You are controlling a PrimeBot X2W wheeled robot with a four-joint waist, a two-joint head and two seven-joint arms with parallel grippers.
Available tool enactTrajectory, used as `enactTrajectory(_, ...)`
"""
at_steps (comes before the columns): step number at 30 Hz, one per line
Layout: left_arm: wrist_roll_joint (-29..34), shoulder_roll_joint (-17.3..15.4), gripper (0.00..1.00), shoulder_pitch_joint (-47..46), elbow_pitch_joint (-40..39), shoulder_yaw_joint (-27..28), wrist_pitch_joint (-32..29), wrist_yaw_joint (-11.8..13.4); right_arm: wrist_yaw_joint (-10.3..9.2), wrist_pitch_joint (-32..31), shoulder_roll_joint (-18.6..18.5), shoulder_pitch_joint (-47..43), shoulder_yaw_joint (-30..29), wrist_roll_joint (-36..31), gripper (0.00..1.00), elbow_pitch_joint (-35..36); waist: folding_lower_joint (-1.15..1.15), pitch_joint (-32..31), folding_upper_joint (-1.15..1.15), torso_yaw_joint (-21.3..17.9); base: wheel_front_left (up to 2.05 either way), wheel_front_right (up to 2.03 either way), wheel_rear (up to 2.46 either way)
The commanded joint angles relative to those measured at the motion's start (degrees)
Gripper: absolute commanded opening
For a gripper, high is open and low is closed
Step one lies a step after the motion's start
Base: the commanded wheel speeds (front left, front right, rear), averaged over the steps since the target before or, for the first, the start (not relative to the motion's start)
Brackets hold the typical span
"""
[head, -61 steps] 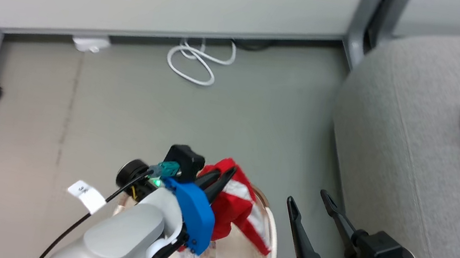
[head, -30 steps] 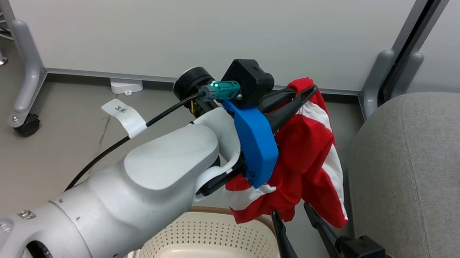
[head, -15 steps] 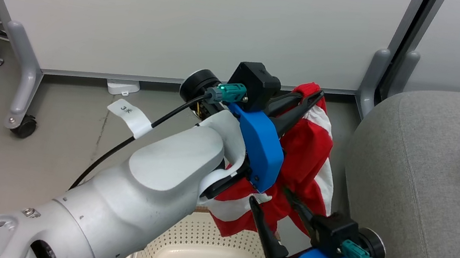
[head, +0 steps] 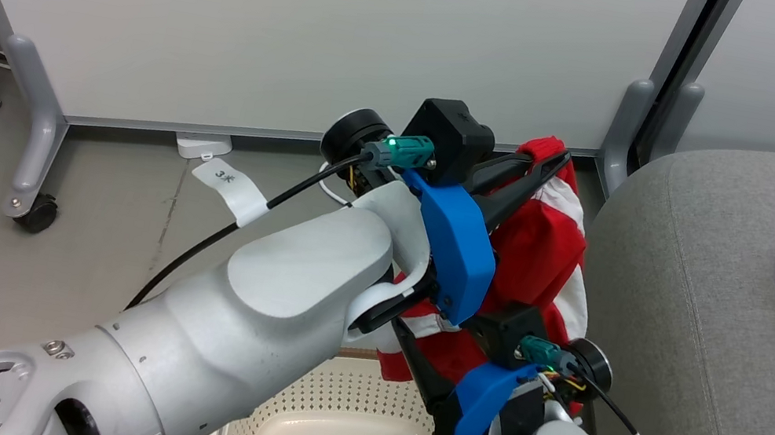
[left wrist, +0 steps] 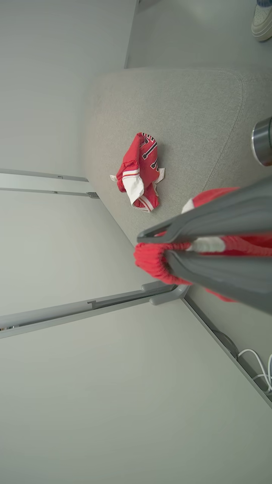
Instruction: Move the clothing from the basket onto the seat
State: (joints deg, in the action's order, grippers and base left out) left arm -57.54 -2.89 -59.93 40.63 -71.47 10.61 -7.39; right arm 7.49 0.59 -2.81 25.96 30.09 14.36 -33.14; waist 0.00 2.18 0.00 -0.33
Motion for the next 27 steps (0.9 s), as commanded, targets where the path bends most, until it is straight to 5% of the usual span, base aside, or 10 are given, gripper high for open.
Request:
enactTrajectory(1,-0.36,-0.01,0.0,-1.08,-0.43,-0.31,0.04,0.43,0.02,0.01,-0.12,2.71,1.84,1.66,1.0,-2.54,0.0,0.03,0.0,-0.08,0.0,0.0,0.0)
enactTrajectory(6,-0.67,-0.01,0.0,-1.12,-0.99,-0.66,0.17,0.45,0.02,0.09,-0.14,5.57,5.47,4.4,0.95,-6.81,0.0,-0.37,0.0,-0.17,0.0,0.0,0.0)
enactTrajectory(7,-0.75,-0.01,0.0,-1.05,-1.1,-0.73,0.16,0.5,0.02,0.39,-0.14,6.16,6.09,4.95,0.37,-7.62,0.0,-0.48,0.0,-0.17,0.0,0.0,0.0)
enactTrajectory(8,-0.85,-0.01,0.0,-0.95,-1.2,-0.82,0.16,0.53,0.01,0.81,-0.14,6.69,6.61,5.51,0.0,-8.3,0.0,-0.61,0.0,-0.15,0.0,0.0,0.0)
enactTrajectory(27,-1.86,0.0,0.0,-1.07,-0.08,-1.53,0.97,1.06,0.01,6.96,-0.14,9.02,10.25,11.67,0.0,-13.89,0.0,-2.01,0.0,-1.61,0.0,0.0,0.0)
